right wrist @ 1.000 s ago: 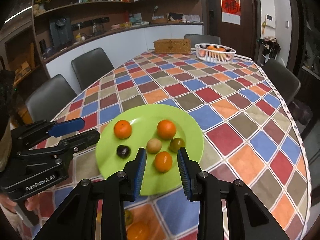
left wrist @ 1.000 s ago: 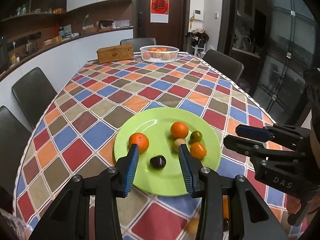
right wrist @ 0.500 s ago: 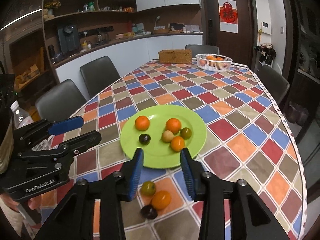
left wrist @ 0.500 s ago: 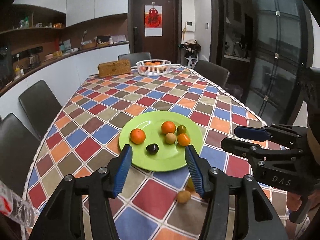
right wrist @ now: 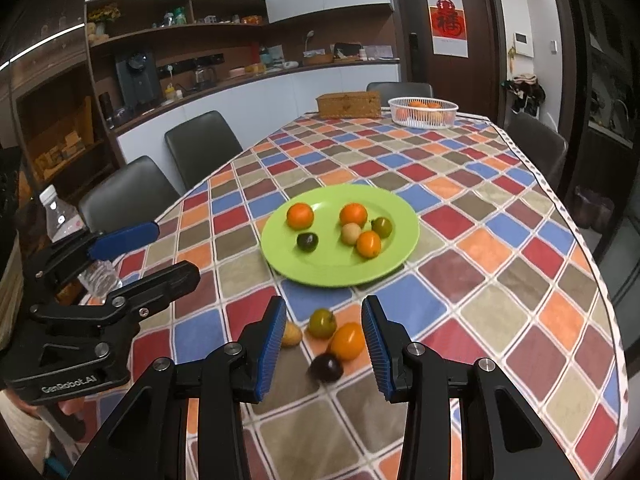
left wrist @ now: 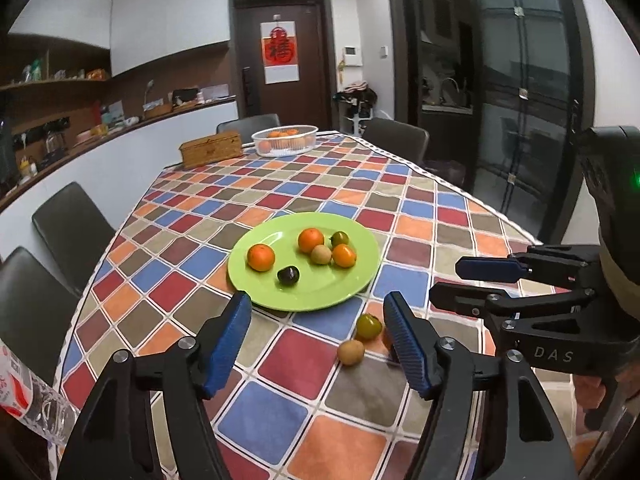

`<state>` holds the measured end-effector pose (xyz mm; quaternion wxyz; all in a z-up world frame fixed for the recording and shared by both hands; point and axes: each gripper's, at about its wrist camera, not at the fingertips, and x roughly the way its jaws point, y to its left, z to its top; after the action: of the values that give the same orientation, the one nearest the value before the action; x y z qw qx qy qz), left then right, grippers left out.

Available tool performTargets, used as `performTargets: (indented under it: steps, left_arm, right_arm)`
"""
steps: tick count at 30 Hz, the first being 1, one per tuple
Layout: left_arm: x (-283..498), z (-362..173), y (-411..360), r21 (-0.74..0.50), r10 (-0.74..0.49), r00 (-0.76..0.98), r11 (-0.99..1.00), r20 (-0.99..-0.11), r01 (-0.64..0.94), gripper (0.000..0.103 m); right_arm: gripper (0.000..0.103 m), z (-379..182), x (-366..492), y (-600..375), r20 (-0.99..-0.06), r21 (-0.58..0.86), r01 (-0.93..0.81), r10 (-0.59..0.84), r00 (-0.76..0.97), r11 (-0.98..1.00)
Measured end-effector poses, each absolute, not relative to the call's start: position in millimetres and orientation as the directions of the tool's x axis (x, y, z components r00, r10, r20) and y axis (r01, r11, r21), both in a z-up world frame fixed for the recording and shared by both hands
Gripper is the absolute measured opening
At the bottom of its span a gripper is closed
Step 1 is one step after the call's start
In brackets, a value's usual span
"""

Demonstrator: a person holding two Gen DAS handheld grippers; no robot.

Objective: Organize fruits
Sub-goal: 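Move both open tools back to the remaining fruits, then grasp a brown round fruit with the left tool while the right tool grasps a dark plum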

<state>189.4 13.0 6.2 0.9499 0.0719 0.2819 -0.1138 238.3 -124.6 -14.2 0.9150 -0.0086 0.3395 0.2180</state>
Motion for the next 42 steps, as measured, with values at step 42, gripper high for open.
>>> performTargets:
  steps: [42]
  left_arm:
    - [241,-93,-3,0.09,-0.341,0.611,0.821,-0.715,0.564,0.046]
  right_arm:
    - [0.04,-100,253,-103,-0.786,0.092,-0.407,0.317,0.531,0.909]
